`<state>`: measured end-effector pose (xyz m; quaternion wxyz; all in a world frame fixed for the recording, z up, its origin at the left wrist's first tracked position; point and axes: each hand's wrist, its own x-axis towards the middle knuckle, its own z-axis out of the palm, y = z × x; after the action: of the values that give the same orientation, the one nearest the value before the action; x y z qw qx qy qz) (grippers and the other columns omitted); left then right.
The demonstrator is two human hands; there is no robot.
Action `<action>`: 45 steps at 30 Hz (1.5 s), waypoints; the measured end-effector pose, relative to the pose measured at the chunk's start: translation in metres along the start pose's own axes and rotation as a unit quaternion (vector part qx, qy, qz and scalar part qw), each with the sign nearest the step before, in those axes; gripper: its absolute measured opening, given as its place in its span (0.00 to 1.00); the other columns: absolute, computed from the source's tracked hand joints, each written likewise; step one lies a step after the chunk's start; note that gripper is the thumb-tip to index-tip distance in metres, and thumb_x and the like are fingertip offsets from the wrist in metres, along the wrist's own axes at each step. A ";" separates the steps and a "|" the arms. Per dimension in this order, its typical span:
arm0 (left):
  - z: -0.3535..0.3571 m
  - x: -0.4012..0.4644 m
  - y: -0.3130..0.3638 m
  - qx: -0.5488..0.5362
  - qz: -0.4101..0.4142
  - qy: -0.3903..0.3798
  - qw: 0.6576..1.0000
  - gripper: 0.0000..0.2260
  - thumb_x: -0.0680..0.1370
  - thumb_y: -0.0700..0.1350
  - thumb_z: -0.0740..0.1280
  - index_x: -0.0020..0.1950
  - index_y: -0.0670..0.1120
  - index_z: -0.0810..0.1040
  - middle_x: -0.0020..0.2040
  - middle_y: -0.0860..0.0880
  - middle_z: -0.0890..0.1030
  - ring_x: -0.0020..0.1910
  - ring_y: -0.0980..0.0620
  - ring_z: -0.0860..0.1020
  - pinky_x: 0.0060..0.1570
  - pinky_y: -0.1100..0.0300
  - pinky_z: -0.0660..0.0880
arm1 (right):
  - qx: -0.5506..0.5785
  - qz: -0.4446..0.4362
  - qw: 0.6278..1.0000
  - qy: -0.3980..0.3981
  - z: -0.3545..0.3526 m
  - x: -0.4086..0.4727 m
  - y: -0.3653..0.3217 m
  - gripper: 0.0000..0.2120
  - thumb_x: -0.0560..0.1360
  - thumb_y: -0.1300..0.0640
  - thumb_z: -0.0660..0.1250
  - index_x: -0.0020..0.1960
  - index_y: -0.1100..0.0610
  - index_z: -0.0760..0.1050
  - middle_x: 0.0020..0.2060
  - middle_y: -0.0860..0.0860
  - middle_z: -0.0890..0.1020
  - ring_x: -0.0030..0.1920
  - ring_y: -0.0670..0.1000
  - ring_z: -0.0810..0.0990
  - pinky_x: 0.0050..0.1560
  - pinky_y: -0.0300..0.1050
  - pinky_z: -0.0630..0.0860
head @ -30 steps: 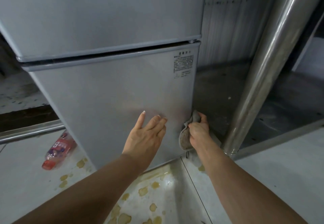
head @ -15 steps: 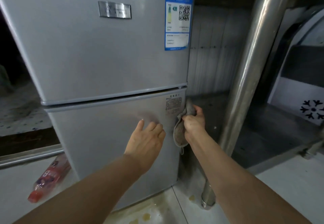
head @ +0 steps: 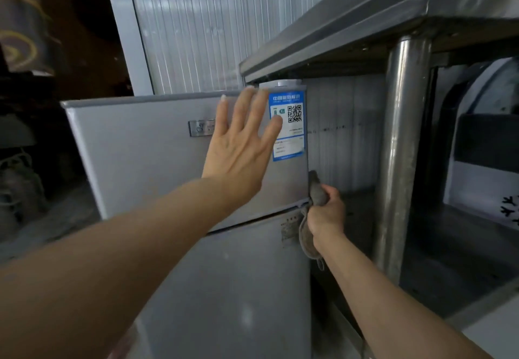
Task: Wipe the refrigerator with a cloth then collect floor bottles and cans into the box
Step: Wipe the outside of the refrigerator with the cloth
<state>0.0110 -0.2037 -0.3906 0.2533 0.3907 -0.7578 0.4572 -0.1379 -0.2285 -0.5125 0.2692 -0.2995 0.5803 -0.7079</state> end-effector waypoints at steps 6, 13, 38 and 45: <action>0.000 0.026 -0.027 0.027 -0.060 -0.061 0.996 0.39 0.69 0.50 0.71 0.71 0.47 0.49 0.69 0.39 0.61 0.68 0.38 0.61 0.69 0.41 0.55 | -0.039 -0.014 0.999 -0.025 -0.006 0.001 -0.018 0.12 0.76 0.69 0.59 0.55 0.55 0.71 0.42 0.53 0.78 0.41 0.50 0.77 0.39 0.35 0.75; 0.002 0.024 -0.024 0.021 -0.056 -0.047 0.997 0.41 0.67 0.50 0.73 0.69 0.46 0.49 0.66 0.39 0.63 0.65 0.39 0.63 0.68 0.43 0.56 | -0.029 -0.069 0.997 -0.017 0.007 0.012 -0.061 0.12 0.76 0.67 0.62 0.53 0.53 0.71 0.42 0.49 0.78 0.41 0.46 0.79 0.35 0.36 0.73; -0.029 0.032 -0.039 -0.151 -0.072 -0.141 0.976 0.29 0.69 0.41 0.68 0.61 0.47 0.51 0.69 0.41 0.60 0.69 0.41 0.59 0.70 0.44 0.52 | 0.027 -0.160 0.986 0.046 0.035 -0.039 -0.168 0.23 0.76 0.68 0.61 0.50 0.38 0.71 0.58 0.48 0.78 0.55 0.44 0.78 0.55 0.42 0.78; -0.064 0.042 -0.091 -0.248 -0.066 -0.228 0.939 0.25 0.71 0.37 0.60 0.66 0.45 0.58 0.67 0.45 0.67 0.66 0.46 0.65 0.61 0.55 0.60 | -0.068 -0.113 0.991 -0.005 0.043 -0.082 -0.226 0.24 0.75 0.72 0.61 0.58 0.45 0.72 0.55 0.43 0.76 0.58 0.42 0.74 0.62 0.39 0.70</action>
<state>0.0634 -0.1867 -0.2850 0.1925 0.4578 -0.8573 0.1359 -0.0589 -0.1559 -0.2930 0.1698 -0.3843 0.5880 -0.6912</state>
